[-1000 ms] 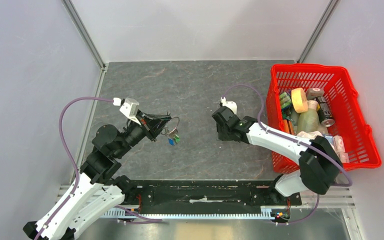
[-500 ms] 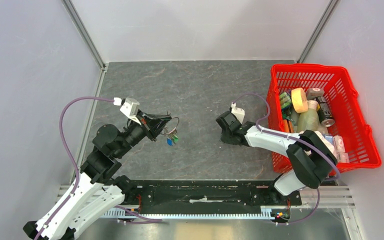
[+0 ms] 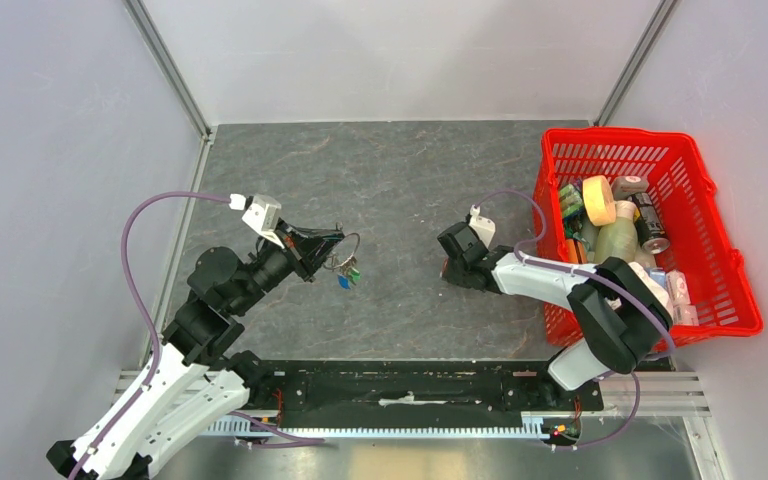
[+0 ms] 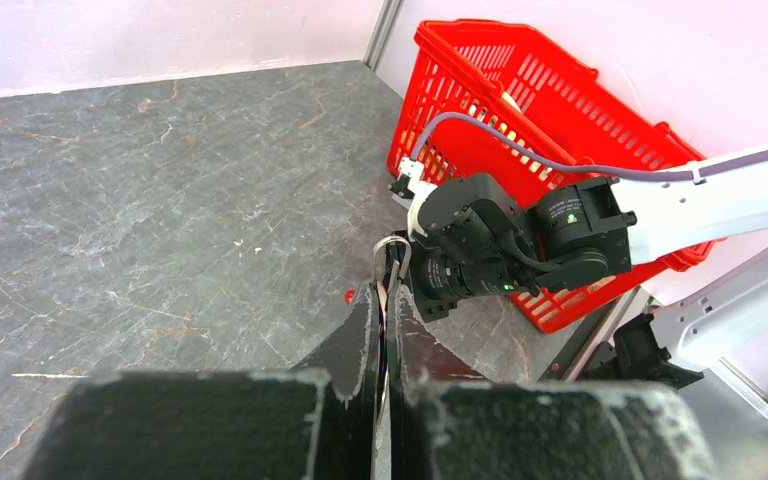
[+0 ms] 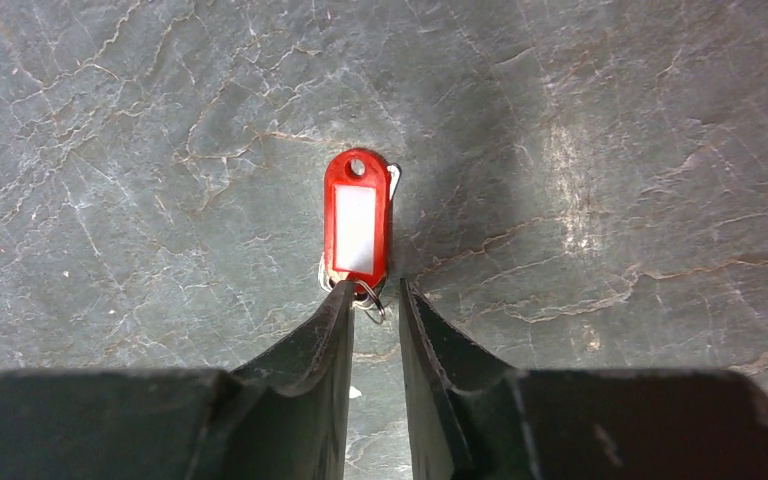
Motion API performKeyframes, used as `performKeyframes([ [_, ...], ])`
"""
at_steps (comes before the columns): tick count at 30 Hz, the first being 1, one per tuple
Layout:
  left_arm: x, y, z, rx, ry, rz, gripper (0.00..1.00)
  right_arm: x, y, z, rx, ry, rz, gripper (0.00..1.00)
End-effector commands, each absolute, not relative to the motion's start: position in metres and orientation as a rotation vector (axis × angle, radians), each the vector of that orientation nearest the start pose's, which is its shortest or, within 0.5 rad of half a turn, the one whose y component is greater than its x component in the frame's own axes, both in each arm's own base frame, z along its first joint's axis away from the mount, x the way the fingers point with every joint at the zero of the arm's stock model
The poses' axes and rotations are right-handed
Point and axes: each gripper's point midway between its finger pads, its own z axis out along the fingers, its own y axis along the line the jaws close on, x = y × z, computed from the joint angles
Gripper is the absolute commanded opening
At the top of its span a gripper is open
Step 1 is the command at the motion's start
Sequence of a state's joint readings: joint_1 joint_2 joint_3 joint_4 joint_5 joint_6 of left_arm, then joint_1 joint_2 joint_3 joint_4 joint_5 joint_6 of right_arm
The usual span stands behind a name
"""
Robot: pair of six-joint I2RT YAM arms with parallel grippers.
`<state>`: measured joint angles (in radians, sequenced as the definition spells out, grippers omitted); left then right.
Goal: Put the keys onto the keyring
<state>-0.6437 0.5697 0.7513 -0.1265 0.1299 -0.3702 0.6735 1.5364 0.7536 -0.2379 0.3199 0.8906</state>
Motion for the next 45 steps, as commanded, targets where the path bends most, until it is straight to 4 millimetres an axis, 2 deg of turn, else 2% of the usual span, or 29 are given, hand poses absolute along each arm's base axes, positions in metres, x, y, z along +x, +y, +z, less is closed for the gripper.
performKeyframes([
  [1,0.198,-0.195,0.354,0.296,1.492,-0.927,0.02,0.28,0.19,0.017,0.428,2.479,0.238,0.29],
  [17,0.198,-0.197,0.354,0.299,1.492,-0.937,0.02,0.276,0.187,0.03,0.427,2.454,0.265,0.13],
  [21,0.198,-0.197,0.354,0.3,1.491,-0.939,0.02,0.275,0.185,0.04,0.423,2.441,0.273,0.0],
  [23,0.198,-0.197,0.354,0.301,1.491,-0.94,0.02,0.275,0.184,0.048,0.406,2.431,0.28,0.0],
  [28,0.196,-0.196,0.355,0.302,1.487,-0.94,0.02,0.273,0.185,0.09,0.276,2.372,0.339,0.0],
  [32,0.196,-0.196,0.355,0.301,1.49,-0.94,0.02,0.27,0.194,0.141,0.098,2.301,0.441,0.0],
  [35,0.198,-0.196,0.353,0.289,1.502,-0.943,0.02,0.263,0.209,0.182,-0.097,2.252,0.535,0.0],
  [41,0.2,-0.196,0.352,0.276,1.517,-0.935,0.02,0.242,0.237,0.263,-0.583,2.092,0.577,0.0],
  [45,0.201,-0.195,0.351,0.274,1.525,-0.931,0.02,0.228,0.252,0.292,-0.818,1.975,0.5,0.0],
])
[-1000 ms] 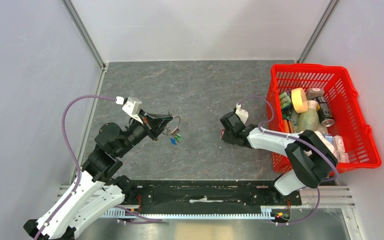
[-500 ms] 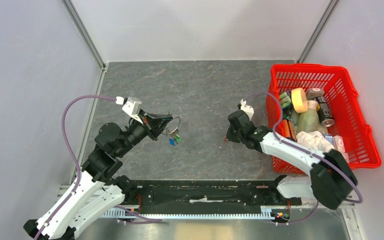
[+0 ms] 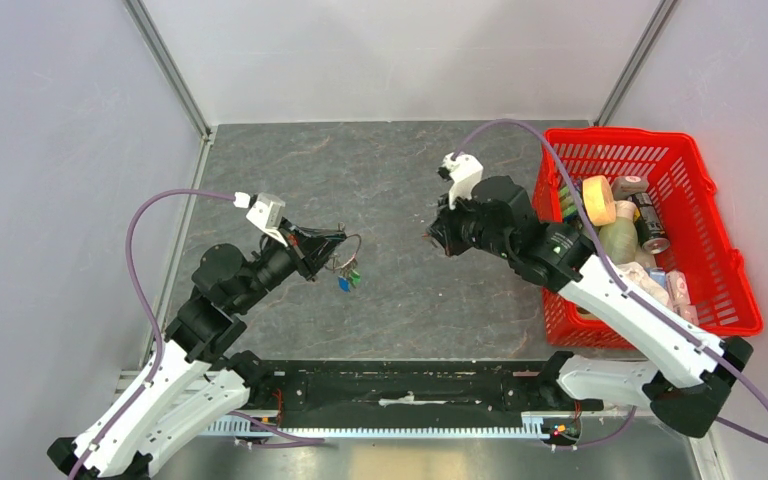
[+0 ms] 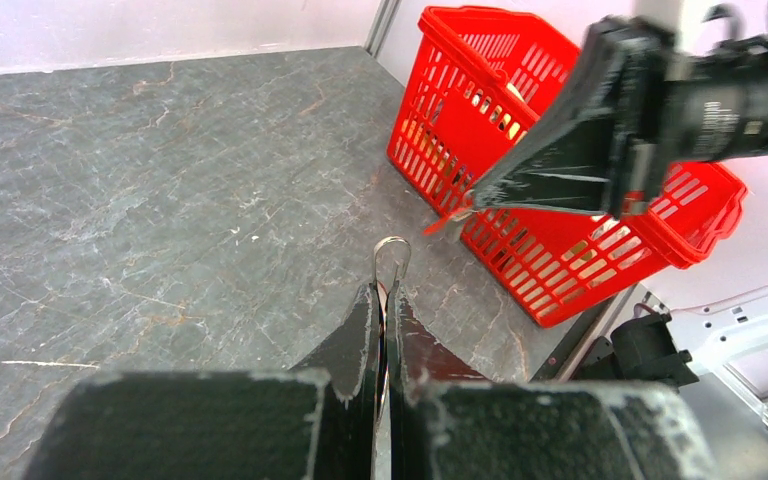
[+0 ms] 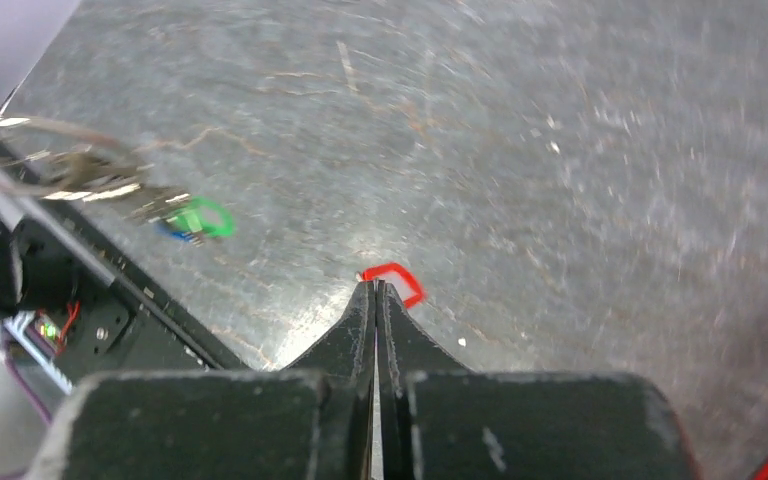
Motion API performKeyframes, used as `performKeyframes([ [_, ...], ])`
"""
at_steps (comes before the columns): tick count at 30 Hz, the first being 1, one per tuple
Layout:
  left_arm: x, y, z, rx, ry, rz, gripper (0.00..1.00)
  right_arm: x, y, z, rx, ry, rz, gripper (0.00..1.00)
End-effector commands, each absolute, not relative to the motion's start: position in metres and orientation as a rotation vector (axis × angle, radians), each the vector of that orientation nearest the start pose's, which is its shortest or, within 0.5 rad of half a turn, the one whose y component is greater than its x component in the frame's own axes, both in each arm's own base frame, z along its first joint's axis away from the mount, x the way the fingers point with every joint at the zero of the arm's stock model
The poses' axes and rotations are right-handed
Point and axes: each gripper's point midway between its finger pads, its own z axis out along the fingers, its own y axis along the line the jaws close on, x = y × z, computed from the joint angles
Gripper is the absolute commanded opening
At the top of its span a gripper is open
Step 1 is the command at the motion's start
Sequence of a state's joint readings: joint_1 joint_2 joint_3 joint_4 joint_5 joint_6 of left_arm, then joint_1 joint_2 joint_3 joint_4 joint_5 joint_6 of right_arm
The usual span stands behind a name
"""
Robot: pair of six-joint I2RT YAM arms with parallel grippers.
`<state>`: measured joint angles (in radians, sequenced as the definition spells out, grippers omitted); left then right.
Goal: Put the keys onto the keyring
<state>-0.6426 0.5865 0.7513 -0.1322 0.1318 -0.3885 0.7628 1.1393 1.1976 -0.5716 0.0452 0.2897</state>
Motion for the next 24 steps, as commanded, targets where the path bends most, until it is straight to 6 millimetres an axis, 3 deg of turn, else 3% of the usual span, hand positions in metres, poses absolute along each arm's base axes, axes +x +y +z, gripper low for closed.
performKeyframes([
  [1,0.201,-0.195,0.35,0.273,1.526,-0.93,0.02,0.224,0.257,0.297,-0.868,1.946,0.489,0.0],
  [12,0.198,-0.198,0.352,0.303,1.53,-0.941,0.02,0.203,0.286,0.33,-1.173,1.644,0.417,0.0],
  [18,0.197,-0.2,0.35,0.315,1.539,-0.947,0.02,0.178,0.309,0.345,-1.346,1.371,0.396,0.0],
  [24,0.197,-0.199,0.35,0.313,1.544,-0.944,0.02,0.171,0.33,0.361,-1.415,1.228,0.358,0.0],
])
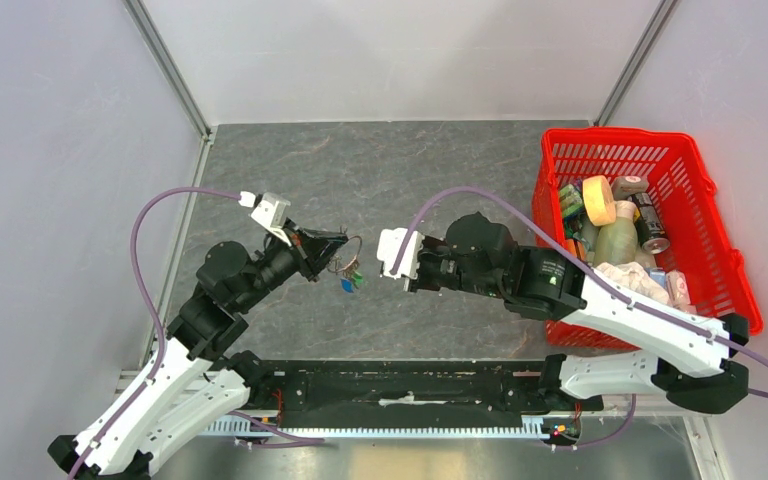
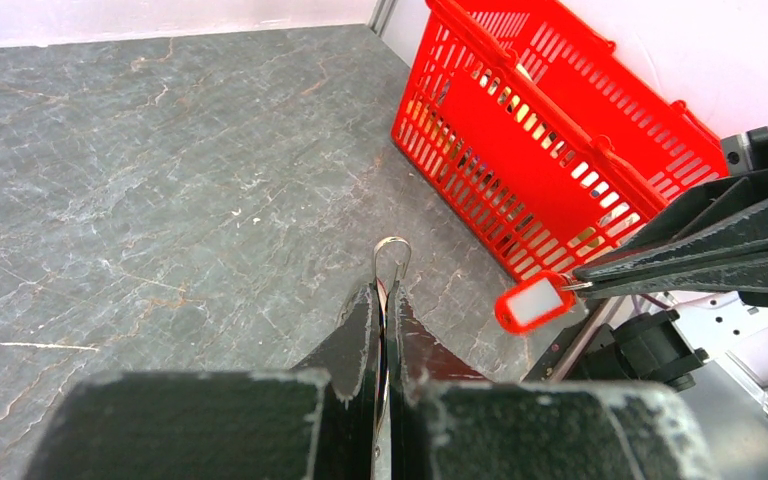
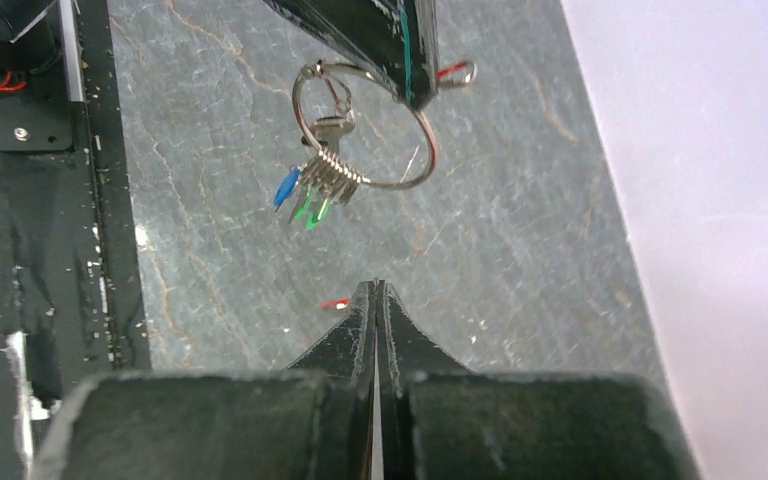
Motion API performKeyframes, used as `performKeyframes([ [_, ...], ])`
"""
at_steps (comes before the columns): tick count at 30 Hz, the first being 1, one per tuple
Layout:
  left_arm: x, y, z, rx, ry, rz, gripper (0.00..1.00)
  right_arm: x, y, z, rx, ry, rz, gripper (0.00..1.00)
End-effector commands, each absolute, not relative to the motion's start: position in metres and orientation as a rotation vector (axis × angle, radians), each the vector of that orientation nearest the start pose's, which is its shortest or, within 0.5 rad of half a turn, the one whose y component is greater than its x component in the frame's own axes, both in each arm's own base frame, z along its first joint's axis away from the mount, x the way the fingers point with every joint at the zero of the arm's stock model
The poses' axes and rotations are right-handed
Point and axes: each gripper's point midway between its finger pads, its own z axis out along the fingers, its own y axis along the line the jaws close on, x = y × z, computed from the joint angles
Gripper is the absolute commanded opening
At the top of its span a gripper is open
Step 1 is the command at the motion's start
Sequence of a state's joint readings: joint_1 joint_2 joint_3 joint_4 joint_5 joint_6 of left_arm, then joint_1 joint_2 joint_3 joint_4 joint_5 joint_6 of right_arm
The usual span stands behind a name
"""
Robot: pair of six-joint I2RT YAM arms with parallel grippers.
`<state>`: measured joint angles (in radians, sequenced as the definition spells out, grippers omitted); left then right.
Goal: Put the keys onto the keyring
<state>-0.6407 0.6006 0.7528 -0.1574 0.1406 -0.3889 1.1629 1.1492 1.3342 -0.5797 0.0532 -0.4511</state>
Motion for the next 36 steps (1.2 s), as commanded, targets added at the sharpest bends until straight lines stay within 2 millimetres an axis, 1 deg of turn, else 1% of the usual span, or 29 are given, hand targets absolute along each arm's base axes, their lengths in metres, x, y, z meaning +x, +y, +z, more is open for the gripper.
performKeyframes([
  [1,0.197,-0.199,0.35,0.313,1.544,-0.945,0.02,0.171,0.334,0.362,-1.425,1.214,0.35,0.0],
  [6,0.195,-0.2,0.351,0.318,1.541,-0.95,0.02,0.178,0.349,0.365,-1.459,1.149,0.29,0.0],
  [8,0.194,-0.2,0.352,0.321,1.538,-0.953,0.02,0.183,0.353,0.365,-1.468,1.117,0.256,0.0],
  [13,0.193,-0.2,0.353,0.328,1.538,-0.961,0.02,0.188,0.362,0.364,-1.503,1.033,0.204,0.0],
  [20,0.192,-0.199,0.354,0.328,1.532,-0.96,0.02,0.184,0.371,0.361,-1.563,0.949,0.192,0.0],
  [26,0.192,-0.199,0.354,0.328,1.533,-0.959,0.02,0.18,0.377,0.357,-1.586,0.911,0.216,0.0],
  [36,0.19,-0.2,0.354,0.336,1.532,-0.966,0.02,0.184,0.386,0.348,-1.601,0.892,0.196,0.0],
])
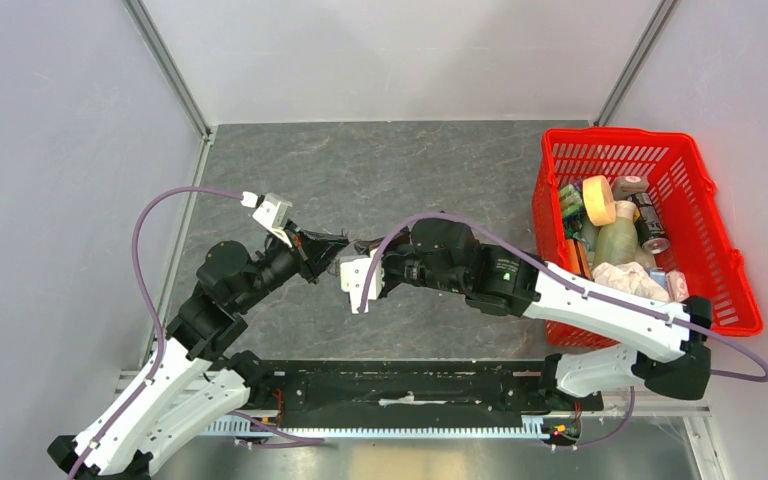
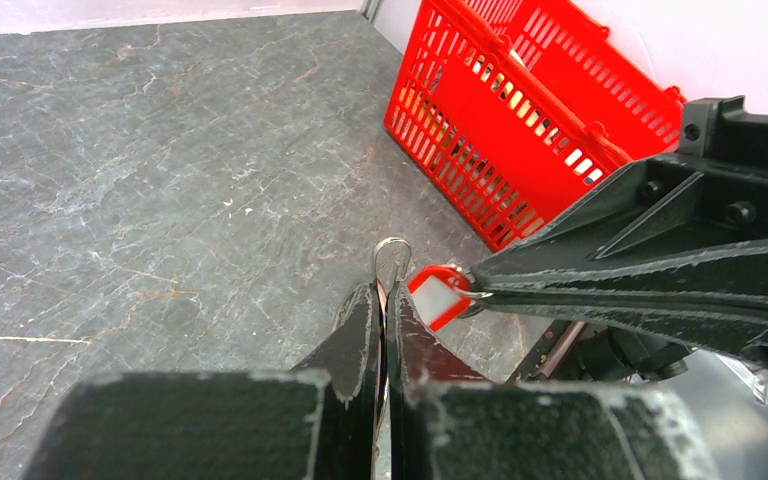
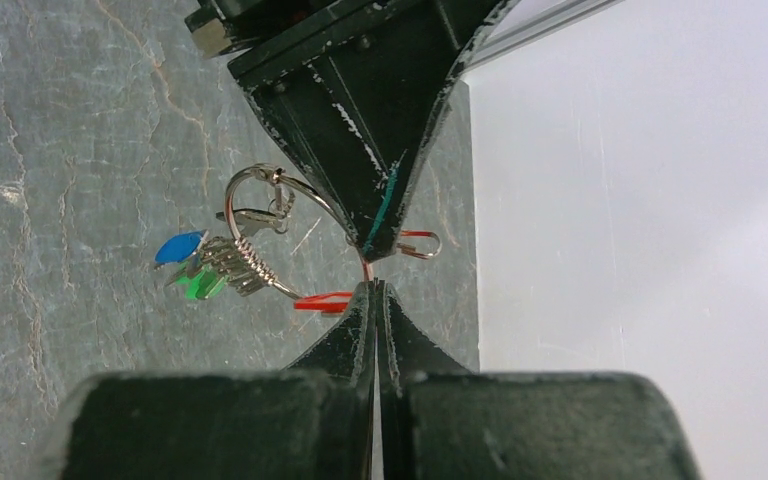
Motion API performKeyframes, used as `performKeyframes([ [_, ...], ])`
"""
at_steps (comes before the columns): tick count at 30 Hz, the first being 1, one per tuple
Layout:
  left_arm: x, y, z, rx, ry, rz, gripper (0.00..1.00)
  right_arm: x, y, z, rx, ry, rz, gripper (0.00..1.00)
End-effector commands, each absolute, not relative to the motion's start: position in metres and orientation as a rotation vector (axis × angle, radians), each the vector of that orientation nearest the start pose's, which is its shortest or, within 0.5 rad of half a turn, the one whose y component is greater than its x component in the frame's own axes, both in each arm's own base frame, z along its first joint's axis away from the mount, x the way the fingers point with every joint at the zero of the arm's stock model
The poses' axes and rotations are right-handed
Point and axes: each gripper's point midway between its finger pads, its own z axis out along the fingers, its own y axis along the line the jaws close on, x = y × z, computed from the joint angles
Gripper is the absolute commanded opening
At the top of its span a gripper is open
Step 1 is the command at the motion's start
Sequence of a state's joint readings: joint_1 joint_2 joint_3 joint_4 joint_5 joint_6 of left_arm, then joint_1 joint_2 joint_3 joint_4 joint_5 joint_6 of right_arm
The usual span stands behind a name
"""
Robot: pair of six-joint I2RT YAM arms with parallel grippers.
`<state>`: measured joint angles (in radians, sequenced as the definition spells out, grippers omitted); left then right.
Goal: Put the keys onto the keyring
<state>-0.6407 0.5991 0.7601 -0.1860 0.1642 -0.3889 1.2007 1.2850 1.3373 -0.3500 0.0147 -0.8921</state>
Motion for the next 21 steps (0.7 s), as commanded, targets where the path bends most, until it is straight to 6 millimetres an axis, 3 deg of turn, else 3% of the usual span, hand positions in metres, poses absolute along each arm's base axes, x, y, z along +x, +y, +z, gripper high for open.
performKeyframes([
  [1,0.1903,-0.2002,0.3536,0.337,1.533,-0.965,0.02,0.1844,0.3871,0.3467,-1.604,0.89,0.194,0.0],
  [21,0.1887,-0.2018,0.3534,0.352,1.536,-0.971,0.02,0.1939,0.3928,0.3488,-1.588,0.856,0.134,0.0],
])
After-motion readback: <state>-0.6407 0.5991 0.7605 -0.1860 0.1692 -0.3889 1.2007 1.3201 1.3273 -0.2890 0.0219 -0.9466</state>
